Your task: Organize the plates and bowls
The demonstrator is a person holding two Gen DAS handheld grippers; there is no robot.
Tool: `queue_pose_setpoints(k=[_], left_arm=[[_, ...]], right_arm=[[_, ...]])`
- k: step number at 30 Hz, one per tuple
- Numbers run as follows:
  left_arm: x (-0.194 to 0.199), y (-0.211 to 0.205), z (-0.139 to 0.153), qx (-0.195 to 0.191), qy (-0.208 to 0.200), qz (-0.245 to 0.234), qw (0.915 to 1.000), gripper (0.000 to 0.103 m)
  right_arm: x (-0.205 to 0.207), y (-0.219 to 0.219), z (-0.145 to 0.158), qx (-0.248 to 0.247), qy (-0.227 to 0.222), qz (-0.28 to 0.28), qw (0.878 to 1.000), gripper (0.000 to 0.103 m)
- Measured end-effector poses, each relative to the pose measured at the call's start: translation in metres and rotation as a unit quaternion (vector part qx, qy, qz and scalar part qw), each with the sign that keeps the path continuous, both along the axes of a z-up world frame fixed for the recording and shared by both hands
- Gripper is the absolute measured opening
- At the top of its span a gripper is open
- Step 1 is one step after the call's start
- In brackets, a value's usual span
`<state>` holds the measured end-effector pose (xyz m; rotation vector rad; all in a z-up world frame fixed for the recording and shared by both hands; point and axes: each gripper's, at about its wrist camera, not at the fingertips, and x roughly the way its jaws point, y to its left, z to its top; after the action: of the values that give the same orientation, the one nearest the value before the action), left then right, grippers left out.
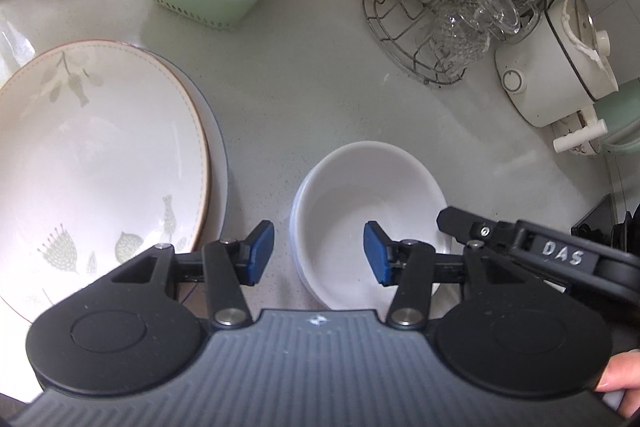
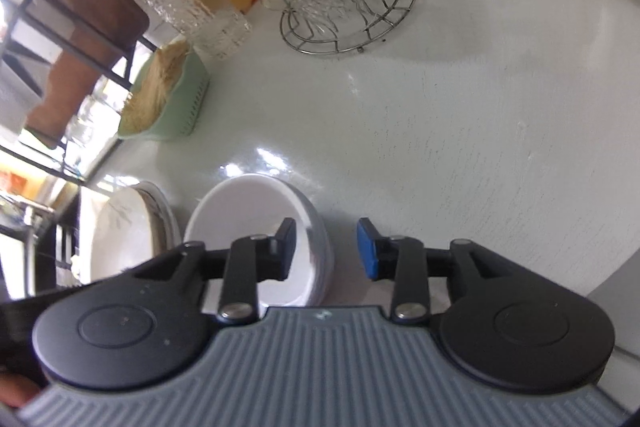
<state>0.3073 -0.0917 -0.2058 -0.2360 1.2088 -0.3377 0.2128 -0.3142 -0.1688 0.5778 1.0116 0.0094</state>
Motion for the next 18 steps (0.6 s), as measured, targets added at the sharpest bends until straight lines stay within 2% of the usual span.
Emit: queue_pose_setpoints(k=[5,14,18], left_arm=[[0.003,-0.007,-0.01,0.003,0.009,-0.004,0.9999,0.055],[0.005,-0.015,-0.029,-0.002,0.038,-0.009,0.9992,0.054],[0.005,-0.017,-0.032,-0.001,0.037,-0.011,0.9993,0.054]], right_arm=[[0.002,-0.001,-0.008,0.026,-0.003,0.002,1.0,0.037],[0.006,-0.001,-0.042,0.093,0.052,-0.012,0.994,0.035],[0.004,-0.003,-0.046,0.099,0.054,-0.02,0.993,0.028]])
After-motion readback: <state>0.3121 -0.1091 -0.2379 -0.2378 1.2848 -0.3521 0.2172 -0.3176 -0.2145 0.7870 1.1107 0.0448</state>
